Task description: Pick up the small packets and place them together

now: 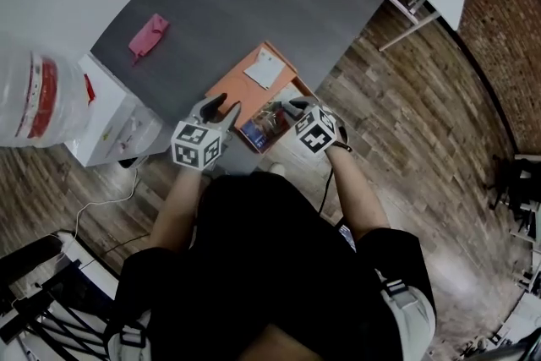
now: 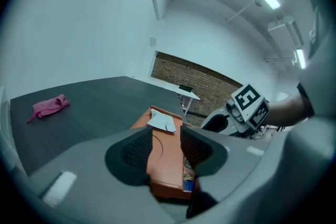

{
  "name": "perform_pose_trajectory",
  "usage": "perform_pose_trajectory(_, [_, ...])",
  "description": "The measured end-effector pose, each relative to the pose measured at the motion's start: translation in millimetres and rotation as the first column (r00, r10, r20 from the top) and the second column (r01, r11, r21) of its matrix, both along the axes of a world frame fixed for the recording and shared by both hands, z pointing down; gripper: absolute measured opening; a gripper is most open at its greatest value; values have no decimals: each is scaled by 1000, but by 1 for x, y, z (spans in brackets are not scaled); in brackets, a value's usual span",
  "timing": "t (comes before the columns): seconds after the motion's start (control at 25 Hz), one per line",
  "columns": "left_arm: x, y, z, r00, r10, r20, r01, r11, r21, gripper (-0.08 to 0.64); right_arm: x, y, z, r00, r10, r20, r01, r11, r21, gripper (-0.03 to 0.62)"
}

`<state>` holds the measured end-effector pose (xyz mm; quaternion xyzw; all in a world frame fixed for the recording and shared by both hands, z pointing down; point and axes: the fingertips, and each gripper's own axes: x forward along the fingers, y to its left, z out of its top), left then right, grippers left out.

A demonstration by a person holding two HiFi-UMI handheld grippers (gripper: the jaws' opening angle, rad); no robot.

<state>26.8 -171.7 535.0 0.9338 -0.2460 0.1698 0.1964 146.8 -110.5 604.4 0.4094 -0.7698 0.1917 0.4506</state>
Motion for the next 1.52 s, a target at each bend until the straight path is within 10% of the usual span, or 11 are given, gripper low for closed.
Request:
perform_pose_trajectory(0.76, [-17,-16,14,1000,15,-12,-15,999,-39,161,13,26,67,983,41,-181,-125,867,-482,107])
perform_pose_trajectory(1.16, [-15,-19,18,998,59,-11,-60,997,-54,161,13,32,59,980,111,-165,-179,855,-487,26])
perform_pose_trajectory(1.28, [-11,-18,17,997,70,-11,-71,996,-52,161,-8,27,47,986,167,-2,-150,885,-441,18])
perform_pose_trajectory(1.52, [-5,-18,16,997,83,-2,-83,996,-37,161,7,14,13,981,189,33,-172,942,-287,15])
